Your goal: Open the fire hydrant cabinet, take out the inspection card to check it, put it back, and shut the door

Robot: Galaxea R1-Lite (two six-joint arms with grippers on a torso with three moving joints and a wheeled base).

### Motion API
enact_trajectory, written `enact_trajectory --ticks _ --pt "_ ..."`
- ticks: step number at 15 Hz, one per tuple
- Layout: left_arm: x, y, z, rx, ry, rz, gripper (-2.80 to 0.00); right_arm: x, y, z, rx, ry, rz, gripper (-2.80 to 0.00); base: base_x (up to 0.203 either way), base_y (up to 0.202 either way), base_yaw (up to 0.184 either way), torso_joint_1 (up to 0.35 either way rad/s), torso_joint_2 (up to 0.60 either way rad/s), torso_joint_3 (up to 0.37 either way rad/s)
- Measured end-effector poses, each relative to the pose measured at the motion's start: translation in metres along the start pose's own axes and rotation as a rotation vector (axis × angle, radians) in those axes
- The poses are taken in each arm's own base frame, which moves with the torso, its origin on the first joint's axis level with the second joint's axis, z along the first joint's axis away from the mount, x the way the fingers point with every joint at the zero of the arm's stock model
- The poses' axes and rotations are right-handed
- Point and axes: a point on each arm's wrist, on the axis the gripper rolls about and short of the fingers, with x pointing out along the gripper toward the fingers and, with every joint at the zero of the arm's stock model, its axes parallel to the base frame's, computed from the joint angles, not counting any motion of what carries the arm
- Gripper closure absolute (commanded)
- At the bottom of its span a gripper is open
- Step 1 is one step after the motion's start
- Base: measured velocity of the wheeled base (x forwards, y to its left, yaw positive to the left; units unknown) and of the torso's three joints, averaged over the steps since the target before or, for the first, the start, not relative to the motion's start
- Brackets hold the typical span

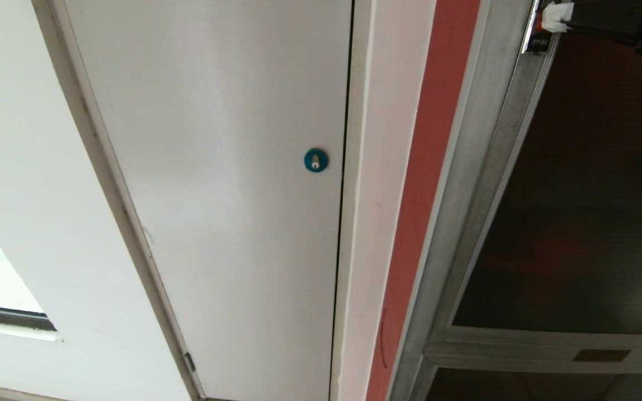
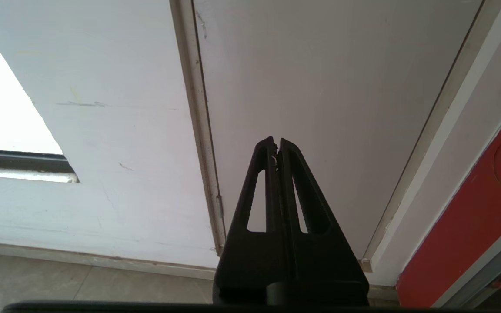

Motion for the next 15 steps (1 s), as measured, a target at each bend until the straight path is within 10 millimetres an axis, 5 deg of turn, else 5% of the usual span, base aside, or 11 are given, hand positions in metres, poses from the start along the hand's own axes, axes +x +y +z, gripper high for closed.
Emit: enact_trajectory --ticks 15 --pt "0.000 0.000 0.000 0.000 0.000 0.000 0.00 0.016 -0.011 -0.005 0.004 -0.003 -0.121 0.00 0.000 0.000 0.000 0.000 0.00 0.000"
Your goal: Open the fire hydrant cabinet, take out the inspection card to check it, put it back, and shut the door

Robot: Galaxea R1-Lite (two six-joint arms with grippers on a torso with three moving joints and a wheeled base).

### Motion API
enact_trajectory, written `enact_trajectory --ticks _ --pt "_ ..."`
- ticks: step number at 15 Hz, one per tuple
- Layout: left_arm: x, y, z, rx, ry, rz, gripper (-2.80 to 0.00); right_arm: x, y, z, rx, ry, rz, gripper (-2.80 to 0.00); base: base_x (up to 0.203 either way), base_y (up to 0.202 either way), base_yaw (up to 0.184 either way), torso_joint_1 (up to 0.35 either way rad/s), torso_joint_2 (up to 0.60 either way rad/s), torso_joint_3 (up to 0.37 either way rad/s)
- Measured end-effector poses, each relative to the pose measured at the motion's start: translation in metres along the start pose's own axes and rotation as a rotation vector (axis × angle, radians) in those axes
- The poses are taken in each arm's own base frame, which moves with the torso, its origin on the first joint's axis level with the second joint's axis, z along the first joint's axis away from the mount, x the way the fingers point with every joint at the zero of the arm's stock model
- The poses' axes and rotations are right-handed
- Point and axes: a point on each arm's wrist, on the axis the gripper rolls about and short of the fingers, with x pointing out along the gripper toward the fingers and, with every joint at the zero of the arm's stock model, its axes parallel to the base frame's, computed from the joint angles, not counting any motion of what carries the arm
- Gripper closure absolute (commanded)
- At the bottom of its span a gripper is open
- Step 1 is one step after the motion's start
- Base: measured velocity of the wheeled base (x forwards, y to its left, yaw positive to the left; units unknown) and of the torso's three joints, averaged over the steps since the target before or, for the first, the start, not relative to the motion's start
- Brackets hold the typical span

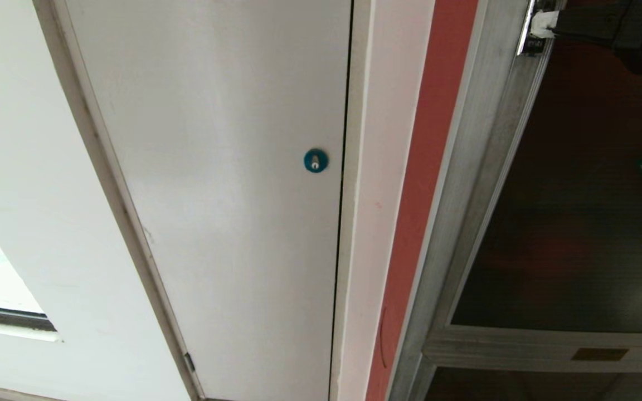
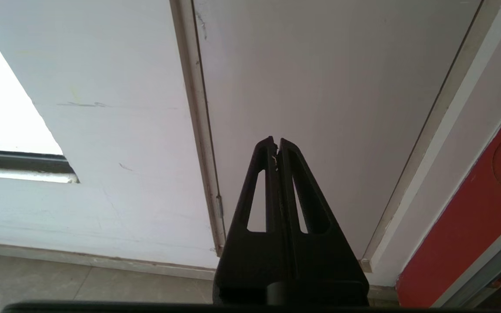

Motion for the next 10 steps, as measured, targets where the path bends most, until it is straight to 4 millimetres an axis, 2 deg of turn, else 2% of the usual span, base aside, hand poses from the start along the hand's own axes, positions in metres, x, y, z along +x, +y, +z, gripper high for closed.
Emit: enact_trajectory --ticks 4,10 --pt "0.000 0.000 0.000 0.000 0.000 0.000 0.00 -0.003 0.003 -0.002 0.005 0.010 0.002 0.00 0.000 0.000 0.000 0.000 0.00 0.000" --pt "0.000 0.000 0.000 0.000 0.000 0.000 0.00 -0.029 0.036 -0.013 0.014 0.052 0.079 0.00 0.000 0.000 0.000 0.000 0.00 0.000"
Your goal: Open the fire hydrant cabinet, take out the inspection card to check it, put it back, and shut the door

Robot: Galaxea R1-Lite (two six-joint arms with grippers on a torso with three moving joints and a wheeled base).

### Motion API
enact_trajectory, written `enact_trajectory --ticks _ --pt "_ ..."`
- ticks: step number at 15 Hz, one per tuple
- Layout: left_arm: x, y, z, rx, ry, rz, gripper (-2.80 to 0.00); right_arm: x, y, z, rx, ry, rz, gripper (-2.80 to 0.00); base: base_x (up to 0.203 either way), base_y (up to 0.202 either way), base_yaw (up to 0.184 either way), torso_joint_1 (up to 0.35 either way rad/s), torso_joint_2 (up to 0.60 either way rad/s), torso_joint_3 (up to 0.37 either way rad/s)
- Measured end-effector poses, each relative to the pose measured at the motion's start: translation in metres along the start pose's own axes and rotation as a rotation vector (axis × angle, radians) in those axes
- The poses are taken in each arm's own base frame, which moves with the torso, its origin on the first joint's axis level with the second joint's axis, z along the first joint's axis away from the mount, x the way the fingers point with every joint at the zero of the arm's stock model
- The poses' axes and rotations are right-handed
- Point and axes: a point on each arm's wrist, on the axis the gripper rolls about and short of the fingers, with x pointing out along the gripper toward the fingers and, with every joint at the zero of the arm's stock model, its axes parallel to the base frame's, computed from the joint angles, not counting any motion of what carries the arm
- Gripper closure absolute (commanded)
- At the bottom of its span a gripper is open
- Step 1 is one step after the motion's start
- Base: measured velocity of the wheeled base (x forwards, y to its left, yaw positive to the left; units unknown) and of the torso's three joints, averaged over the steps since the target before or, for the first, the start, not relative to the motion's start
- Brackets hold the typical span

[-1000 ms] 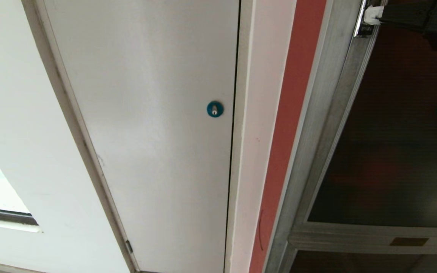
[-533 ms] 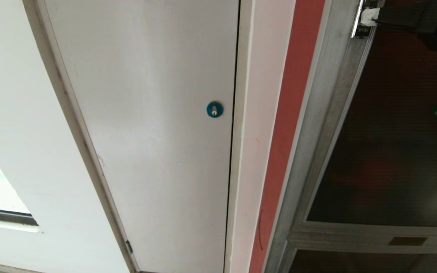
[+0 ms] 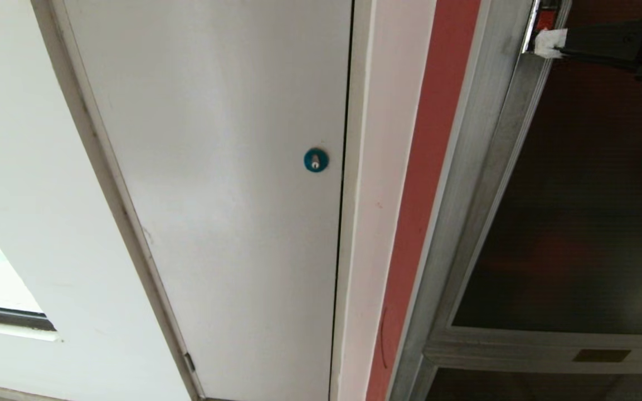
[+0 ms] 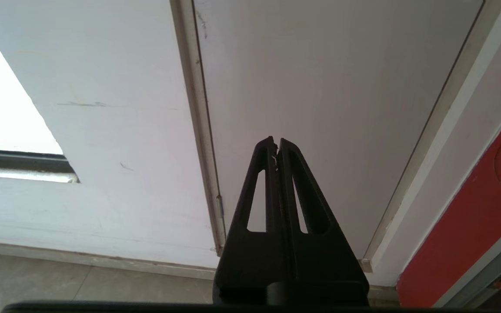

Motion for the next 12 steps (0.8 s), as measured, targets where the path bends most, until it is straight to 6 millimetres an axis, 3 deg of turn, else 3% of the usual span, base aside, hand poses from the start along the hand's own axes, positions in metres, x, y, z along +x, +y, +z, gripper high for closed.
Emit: enact_trajectory --ticks 7,12 --pt "0.000 0.000 0.000 0.000 0.000 -0.001 0.00 -0.010 0.021 -0.032 -0.118 -0.127 -0.208 0.00 0.000 0.000 0.000 0.000 0.00 0.000" --pt "0.000 0.000 0.000 0.000 0.000 -0.001 0.00 -0.007 0.023 -0.045 -0.241 -0.262 -0.224 0.00 0.000 0.000 0.000 0.000 0.00 0.000"
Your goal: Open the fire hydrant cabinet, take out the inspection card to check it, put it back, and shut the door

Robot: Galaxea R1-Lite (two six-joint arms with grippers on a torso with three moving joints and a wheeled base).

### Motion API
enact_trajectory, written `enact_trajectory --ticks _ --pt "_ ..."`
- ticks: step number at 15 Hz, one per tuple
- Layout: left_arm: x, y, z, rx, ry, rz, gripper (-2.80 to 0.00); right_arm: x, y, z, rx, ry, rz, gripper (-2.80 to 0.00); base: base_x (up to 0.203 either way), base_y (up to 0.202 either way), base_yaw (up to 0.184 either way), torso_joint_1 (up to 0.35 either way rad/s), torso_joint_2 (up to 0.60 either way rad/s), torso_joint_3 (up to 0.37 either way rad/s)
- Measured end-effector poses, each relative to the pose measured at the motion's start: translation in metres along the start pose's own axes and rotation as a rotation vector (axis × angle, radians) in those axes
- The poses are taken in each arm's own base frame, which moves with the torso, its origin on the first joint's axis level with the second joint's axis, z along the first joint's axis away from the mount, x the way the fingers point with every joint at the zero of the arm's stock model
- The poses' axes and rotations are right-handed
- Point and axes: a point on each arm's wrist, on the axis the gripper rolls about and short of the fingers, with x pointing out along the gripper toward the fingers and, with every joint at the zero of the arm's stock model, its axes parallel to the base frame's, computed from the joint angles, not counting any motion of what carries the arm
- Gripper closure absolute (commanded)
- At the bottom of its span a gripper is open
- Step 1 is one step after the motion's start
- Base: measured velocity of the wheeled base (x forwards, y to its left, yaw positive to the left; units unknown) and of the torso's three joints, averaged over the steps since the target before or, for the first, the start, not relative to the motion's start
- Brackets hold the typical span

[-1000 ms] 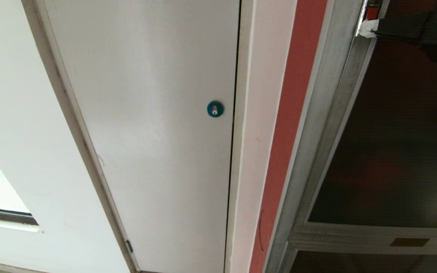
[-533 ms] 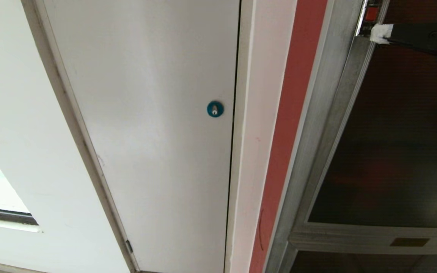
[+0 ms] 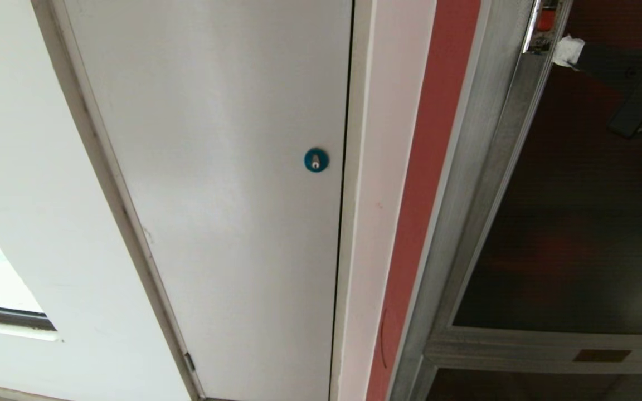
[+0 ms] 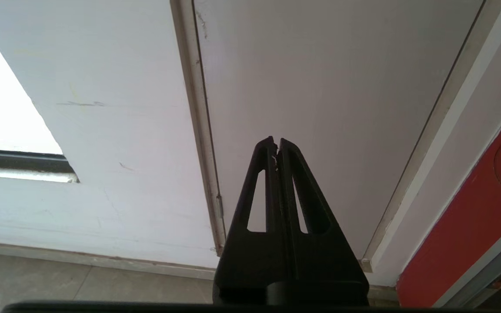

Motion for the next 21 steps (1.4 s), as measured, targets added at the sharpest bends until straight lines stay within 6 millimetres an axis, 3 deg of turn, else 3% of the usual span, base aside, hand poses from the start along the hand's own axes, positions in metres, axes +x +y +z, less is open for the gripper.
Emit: enact_trajectory --ticks 2,3,21 --pt "0.000 0.000 0.000 0.000 0.001 0.000 0.00 0.003 0.001 -0.002 -0.029 -0.047 -0.006 0.00 0.000 0.000 0.000 0.000 0.00 0.000" --pt "0.000 0.000 0.000 0.000 0.000 0.000 0.00 0.005 0.002 -0.004 -0.043 -0.055 -0.008 -2.80 0.000 0.000 0.000 0.000 0.00 0.000" --pt "0.000 0.000 0.000 0.000 0.001 0.001 0.00 0.047 0.004 0.011 -0.054 -0.149 -0.226 -2.80 0.000 0.000 0.000 0.000 0.00 0.000"
